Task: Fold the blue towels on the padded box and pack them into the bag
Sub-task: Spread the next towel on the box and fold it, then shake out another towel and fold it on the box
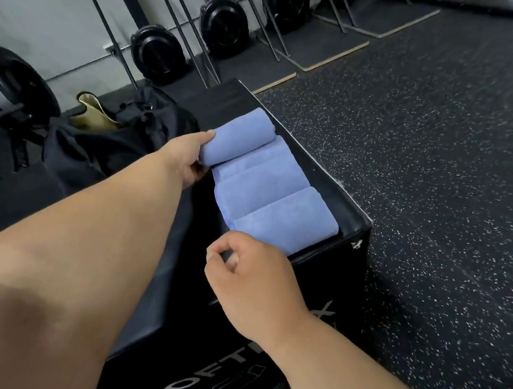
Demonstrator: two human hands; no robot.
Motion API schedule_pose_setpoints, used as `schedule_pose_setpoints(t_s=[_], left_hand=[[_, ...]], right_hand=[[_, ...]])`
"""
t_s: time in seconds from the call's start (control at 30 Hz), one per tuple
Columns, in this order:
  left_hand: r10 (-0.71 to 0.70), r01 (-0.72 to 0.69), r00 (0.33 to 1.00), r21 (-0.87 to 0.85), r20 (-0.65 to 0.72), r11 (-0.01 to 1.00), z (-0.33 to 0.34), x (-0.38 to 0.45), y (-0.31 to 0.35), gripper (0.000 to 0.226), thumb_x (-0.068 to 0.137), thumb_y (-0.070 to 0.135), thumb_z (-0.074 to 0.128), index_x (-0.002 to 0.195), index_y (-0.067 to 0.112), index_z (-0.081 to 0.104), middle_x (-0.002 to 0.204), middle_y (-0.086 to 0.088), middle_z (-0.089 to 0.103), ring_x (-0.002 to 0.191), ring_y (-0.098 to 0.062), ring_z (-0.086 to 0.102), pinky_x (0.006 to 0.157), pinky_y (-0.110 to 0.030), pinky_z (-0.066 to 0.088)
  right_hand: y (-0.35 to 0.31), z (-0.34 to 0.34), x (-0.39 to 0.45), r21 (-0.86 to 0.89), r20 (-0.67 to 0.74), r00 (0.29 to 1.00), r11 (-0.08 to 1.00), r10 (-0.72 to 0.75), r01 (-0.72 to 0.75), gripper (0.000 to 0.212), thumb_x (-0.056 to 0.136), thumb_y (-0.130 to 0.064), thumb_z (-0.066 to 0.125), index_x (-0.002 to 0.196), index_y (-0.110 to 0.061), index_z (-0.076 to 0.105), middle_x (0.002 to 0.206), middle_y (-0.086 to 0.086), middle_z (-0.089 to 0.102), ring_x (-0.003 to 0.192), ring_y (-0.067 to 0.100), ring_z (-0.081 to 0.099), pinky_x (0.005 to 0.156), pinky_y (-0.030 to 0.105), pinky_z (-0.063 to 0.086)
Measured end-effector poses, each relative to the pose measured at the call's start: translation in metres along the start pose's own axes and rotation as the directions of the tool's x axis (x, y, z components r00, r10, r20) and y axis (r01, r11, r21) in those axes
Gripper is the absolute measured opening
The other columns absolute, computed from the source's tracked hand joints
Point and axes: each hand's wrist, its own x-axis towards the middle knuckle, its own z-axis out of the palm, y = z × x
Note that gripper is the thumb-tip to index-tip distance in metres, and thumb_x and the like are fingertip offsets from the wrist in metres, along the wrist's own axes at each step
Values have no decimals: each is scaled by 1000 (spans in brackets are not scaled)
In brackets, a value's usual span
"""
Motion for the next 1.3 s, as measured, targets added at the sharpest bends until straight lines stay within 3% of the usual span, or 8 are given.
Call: schedule_pose_setpoints(t_s=[0.3,0.43,0.6,0.73,0.83,1.0,1.17,1.3], left_hand=[[36,-34,999,-80,31,996,1,15,-3,37,94,34,79,125,15,72,122,-2,76,93,-17,73,66,-24,60],[37,-36,999,-32,15,999,-2,5,-7,20,98,37,75,106,20,69,86,4,65,49,-7,57,44,-19,45],[38,-38,993,4,-109,999,-37,-32,-15,35,96,50,73,108,21,56,113,-3,67,84,-14,56,73,-20,48],[91,-84,988,60,-127,995,-88,-73,-46,44,98,52,68,129,24,56,109,-2,71,73,-9,63,64,-21,50],[136,-117,982,146,-132,982,-125,-112,-82,25,101,44,66,114,22,62,100,-1,72,76,-11,63,71,-25,50],[170,-145,979,196,-114,970,-173,-158,-131,11,103,32,66,102,22,64,104,-6,75,83,-14,63,82,-32,51],[164,-161,986,148,-8,976,-204,-148,-135,13,105,30,62,109,19,67,91,0,74,80,-18,64,74,-33,53],[111,-111,994,83,2,990,-232,-132,-131,27,107,38,56,116,16,70,89,-2,72,76,-15,64,67,-30,53]], right_hand=[[2,1,-2,-31,-3,998,998,-56,56,8,95,-31,59,91,-30,66,61,-3,65,64,16,61,72,39,57],[0,5,-5,-44,9,997,996,-72,72,7,94,-31,61,90,-31,66,61,-9,63,65,14,61,72,38,58],[-3,17,-8,-69,27,997,995,-66,68,7,93,-31,60,88,-31,66,58,-12,61,64,14,59,72,36,57],[-7,30,-15,-90,70,996,994,-51,57,8,93,-32,61,88,-31,67,60,-10,64,65,13,61,74,36,56],[-9,44,-24,-79,109,994,997,-19,27,8,93,-34,62,90,-31,68,66,-10,67,67,12,62,76,38,57],[-23,71,-31,252,366,927,951,78,-180,20,105,-35,58,123,-36,65,97,3,77,66,5,66,68,25,57],[-31,113,-17,429,446,893,863,55,-267,32,112,-44,40,136,-42,62,119,-3,76,108,18,72,102,42,54],[-37,144,4,402,452,891,882,43,-247,34,112,-46,39,134,-41,64,120,-3,74,112,17,71,107,45,54]])
